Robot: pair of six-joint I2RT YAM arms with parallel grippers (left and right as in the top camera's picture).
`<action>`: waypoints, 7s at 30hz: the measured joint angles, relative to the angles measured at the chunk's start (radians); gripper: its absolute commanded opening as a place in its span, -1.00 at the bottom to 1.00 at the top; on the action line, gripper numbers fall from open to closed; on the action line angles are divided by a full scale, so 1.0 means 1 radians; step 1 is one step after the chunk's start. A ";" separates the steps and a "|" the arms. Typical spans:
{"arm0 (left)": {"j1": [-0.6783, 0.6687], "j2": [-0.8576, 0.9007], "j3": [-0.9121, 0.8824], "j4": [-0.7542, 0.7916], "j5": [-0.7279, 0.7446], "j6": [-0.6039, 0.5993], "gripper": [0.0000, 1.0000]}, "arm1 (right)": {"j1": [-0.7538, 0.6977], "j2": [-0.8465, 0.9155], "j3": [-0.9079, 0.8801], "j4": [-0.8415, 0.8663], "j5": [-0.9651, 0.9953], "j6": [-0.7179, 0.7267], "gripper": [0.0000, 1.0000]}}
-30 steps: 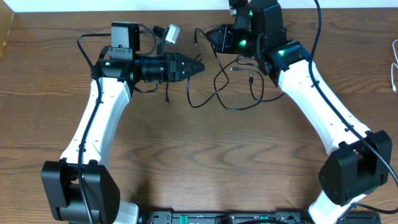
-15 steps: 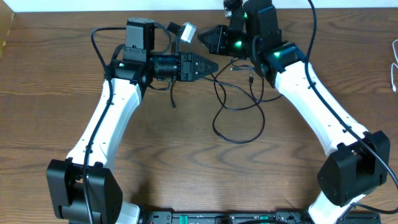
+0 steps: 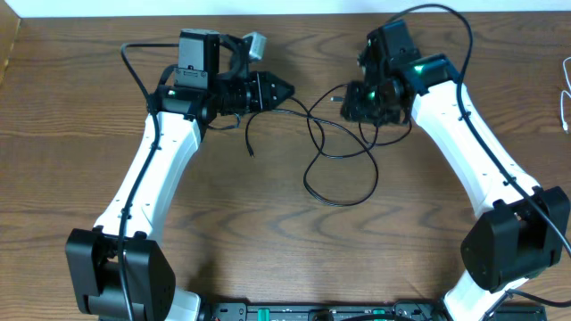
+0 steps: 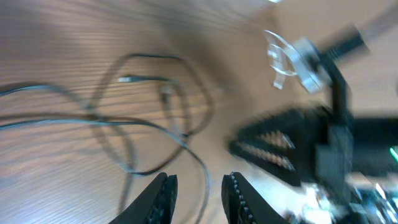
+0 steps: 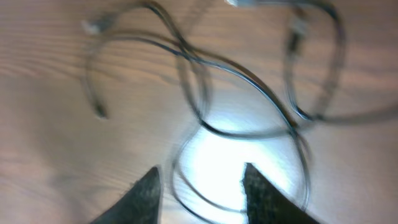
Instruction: Untangle cables
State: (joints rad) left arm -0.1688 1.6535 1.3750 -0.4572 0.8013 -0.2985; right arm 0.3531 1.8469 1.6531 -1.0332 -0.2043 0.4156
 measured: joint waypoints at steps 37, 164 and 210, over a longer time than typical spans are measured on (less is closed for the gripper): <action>0.005 0.000 0.000 -0.059 -0.206 -0.050 -0.29 | -0.024 0.001 -0.533 0.235 0.060 0.055 -0.44; 0.045 0.000 0.000 -0.213 -0.670 -0.229 -0.27 | -0.040 0.346 -0.033 0.082 0.241 -0.342 -0.98; 0.045 0.000 0.000 -0.211 -0.670 -0.239 -0.25 | -0.683 0.014 0.456 0.422 0.223 -0.275 -0.98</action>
State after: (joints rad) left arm -0.1242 1.6535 1.3746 -0.6678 0.1314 -0.5377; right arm -0.3298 1.8606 2.1090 -0.6117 0.0185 0.1402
